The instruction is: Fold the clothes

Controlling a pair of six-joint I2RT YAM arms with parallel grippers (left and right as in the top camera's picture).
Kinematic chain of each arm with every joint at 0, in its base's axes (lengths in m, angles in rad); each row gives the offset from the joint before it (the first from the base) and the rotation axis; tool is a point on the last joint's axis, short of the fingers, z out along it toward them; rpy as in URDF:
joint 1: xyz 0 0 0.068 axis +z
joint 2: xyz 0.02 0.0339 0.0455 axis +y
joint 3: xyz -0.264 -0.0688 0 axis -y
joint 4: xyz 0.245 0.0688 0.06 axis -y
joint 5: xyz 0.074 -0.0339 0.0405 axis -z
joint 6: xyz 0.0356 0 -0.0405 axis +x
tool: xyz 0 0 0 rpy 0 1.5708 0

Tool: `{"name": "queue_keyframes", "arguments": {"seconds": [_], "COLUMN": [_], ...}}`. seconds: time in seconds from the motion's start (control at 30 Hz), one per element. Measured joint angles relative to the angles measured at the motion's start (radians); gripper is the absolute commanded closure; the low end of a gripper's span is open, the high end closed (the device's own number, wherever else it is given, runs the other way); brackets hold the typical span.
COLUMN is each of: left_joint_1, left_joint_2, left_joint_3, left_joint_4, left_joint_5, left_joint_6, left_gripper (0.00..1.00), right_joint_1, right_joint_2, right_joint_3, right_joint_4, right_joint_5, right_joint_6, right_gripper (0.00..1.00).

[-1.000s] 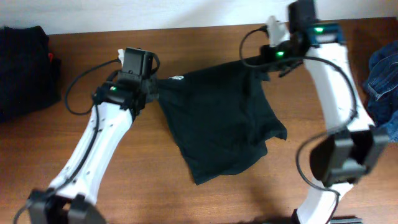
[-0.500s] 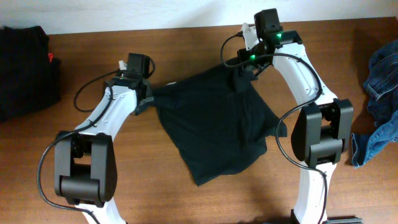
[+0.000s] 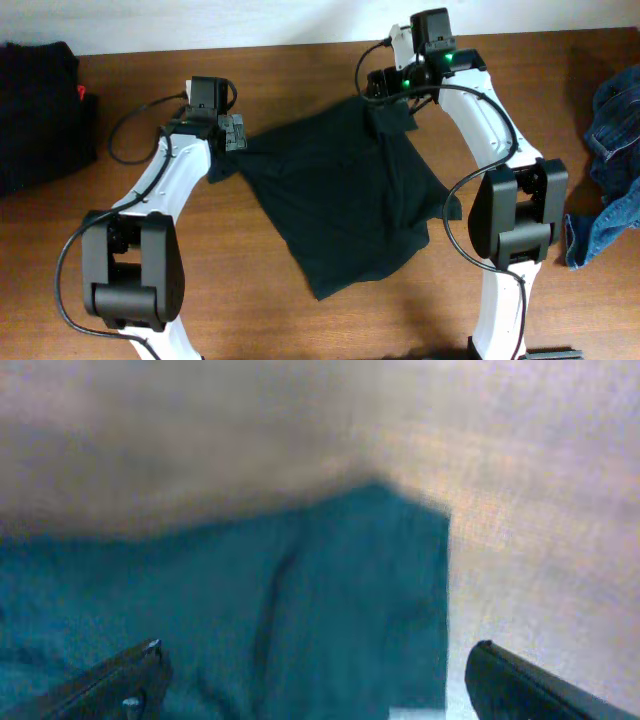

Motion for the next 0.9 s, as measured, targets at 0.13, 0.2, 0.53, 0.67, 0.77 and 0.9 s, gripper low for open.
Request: {"name": "queue_keyframes", "arguments": {"seconds": [0.13, 0.2, 0.53, 0.67, 0.77, 0.9], "left_joint_1": [-0.005, -0.008, -0.031, -0.057, -0.076, -0.092], "left_joint_2": [-0.016, -0.039, -0.081, -0.079, -0.064, -0.023], "left_joint_3": [0.055, 0.060, 0.077, 0.078, 0.079, 0.081], "left_joint_4": [-0.110, -0.136, -0.101, -0.047, 0.013, 0.073], "left_joint_5": [0.016, 0.048, 0.388, 0.444, 0.464, 0.477], "left_joint_6": [0.036, 0.060, 0.332, 0.454, 0.522, 0.588], "left_gripper": [0.36, 0.53, 1.00, 1.00, 1.00, 1.00], "right_joint_1": [0.000, 0.000, 0.000, 0.000, 0.001, 0.014], "right_joint_2": [-0.021, -0.043, -0.112, -0.112, -0.112, -0.112], "right_joint_3": [-0.001, -0.002, -0.023, -0.071, -0.128, -0.224], "right_joint_4": [-0.268, -0.395, -0.653, -0.666, -0.656, -0.612], "right_joint_5": [-0.006, -0.008, -0.043, -0.061, -0.067, -0.072], "right_joint_6": [0.024, 0.044, 0.189, 0.246, 0.302, 0.359], "right_gripper": [0.00, 0.06, 0.96, 0.96, 0.96, 0.96]}}
